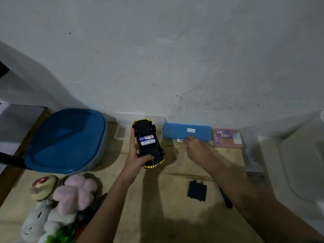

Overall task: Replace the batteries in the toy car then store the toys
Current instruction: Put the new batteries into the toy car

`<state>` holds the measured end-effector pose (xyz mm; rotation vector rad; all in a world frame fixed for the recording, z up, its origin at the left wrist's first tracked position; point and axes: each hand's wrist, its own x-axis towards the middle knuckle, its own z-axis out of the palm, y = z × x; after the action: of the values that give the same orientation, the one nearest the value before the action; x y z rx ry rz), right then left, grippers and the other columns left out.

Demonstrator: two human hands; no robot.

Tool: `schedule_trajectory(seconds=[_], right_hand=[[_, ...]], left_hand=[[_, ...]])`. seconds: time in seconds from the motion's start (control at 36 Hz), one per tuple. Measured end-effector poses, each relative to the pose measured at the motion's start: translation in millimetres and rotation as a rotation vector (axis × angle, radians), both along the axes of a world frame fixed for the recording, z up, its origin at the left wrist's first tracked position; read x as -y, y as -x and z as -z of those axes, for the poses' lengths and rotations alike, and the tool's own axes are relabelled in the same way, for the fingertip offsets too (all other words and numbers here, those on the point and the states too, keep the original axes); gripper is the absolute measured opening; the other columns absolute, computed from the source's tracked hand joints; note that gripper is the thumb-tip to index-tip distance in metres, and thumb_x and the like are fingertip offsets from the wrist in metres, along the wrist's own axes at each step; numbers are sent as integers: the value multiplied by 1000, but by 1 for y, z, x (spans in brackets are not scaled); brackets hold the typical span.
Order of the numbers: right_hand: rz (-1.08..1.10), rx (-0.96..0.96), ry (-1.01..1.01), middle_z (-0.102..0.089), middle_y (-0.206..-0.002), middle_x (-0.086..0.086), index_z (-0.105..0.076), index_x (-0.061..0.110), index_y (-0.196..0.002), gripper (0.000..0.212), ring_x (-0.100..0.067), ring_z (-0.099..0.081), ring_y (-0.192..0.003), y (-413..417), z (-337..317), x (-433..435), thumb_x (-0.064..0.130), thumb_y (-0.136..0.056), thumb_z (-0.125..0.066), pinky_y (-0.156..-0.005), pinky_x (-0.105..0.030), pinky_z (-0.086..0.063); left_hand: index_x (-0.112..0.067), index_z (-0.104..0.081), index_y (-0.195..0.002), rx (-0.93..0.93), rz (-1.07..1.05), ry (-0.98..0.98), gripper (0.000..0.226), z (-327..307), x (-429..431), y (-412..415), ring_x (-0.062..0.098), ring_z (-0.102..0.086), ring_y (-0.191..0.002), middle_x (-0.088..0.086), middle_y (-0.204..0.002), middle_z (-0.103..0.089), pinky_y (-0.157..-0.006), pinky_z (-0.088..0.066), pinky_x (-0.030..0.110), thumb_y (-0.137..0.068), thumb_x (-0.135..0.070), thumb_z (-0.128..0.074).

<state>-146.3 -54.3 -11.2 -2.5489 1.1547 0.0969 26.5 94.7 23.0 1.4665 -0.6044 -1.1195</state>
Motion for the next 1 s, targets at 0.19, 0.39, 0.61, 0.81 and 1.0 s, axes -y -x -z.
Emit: schedule_trajectory(seconds=[0.19, 0.39, 0.61, 0.81, 1.0], right_hand=[[-23, -169, 120, -46, -123, -10, -46, 7, -125, 37, -25, -62, -87, -9, 2, -8, -1, -89, -46, -71, -35, -51], [-62, -191, 212, -46, -129, -11, -38, 8, -131, 42, -24, -51, -111, -7, 9, -15, 1, -90, -44, -87, -33, -45], [98, 652, -148, -58, -103, -8, -61, 5, -112, 22, -16, -55, -90, -16, -29, -2, 12, -95, -50, -76, -17, -42], [-55, 691, -194, -56, -101, -12, -69, 8, -106, 21, -11, -50, -88, -22, -76, -3, 6, -87, -61, -75, 0, -37], [-40, 686, -106, -46, -94, -3, -71, 8, -105, 22, -14, -48, -89, -17, -96, -28, 6, -84, -65, -77, -2, -35]], left_hand=[[-56, -13, -140, 8, 31, 20, 111, 5, 5, 3, 23, -54, -120, 1, -141, -44, -96, -49, 40, -65, 9, -63], [-56, -11, -138, 58, 61, 19, 111, 3, 7, 7, 9, -62, -107, -12, -135, -44, -83, -55, 27, -74, 23, -55], [-54, -11, -136, 80, 68, 61, 108, -11, 14, 11, 5, -55, -112, -21, -129, -44, -79, -53, 16, -69, 14, -63], [-45, -7, -143, 117, 74, 121, 108, -33, 22, 20, 7, -55, -111, -17, -127, -45, -78, -53, 16, -74, 23, -55], [-44, -7, -142, 146, 107, 211, 106, -62, 13, 36, 5, -57, -108, -14, -127, -47, -73, -52, 15, -75, 23, -55]])
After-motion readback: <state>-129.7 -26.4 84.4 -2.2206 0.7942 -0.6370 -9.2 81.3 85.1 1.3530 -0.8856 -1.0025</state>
